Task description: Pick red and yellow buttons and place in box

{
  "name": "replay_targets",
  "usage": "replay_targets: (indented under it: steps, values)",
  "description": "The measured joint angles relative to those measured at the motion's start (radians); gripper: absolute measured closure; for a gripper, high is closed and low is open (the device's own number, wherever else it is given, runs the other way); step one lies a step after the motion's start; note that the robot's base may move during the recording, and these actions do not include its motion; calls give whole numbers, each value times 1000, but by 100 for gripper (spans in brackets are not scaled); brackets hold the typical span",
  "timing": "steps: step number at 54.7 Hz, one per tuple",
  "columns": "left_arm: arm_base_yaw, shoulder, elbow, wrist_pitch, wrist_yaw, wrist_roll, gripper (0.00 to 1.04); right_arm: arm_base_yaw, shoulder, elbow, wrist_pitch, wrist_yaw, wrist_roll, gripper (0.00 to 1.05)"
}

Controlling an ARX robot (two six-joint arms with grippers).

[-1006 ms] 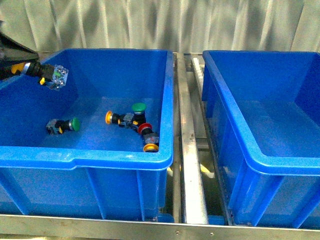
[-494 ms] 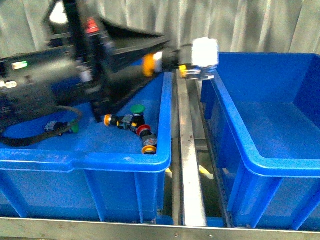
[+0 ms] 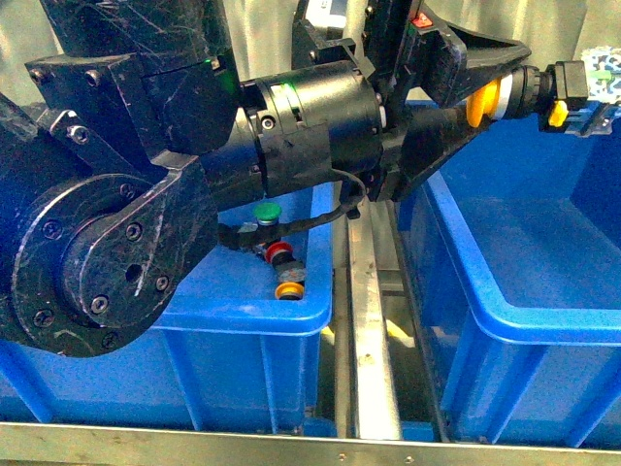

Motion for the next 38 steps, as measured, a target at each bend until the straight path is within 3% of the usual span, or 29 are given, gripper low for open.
replay_targets:
  steps: [4,7,13,16,23,27,38]
  values:
    - [5,-3,0,0,-2,0,71,-140,87,130,-56,-19,61,7]
    - [7,-8,0,0,-5,0,71,-244,157,219,-140,-9,212,7]
    - [13,-21,0,0,-5,3,71,-322,261,300,-259,-11,526,7]
    - [12,-30,0,0,-8,7,71,-316,328,323,-303,-37,789,7]
    - [6,-44,0,-1,-8,14,71,-296,429,362,-328,-109,1165,7]
    - [5,-55,-1,-10,-12,25,71,-256,491,381,-286,-102,1426,7]
    - [-19,-79,-13,-20,-19,40,71,-74,590,407,-100,-43,1872,7]
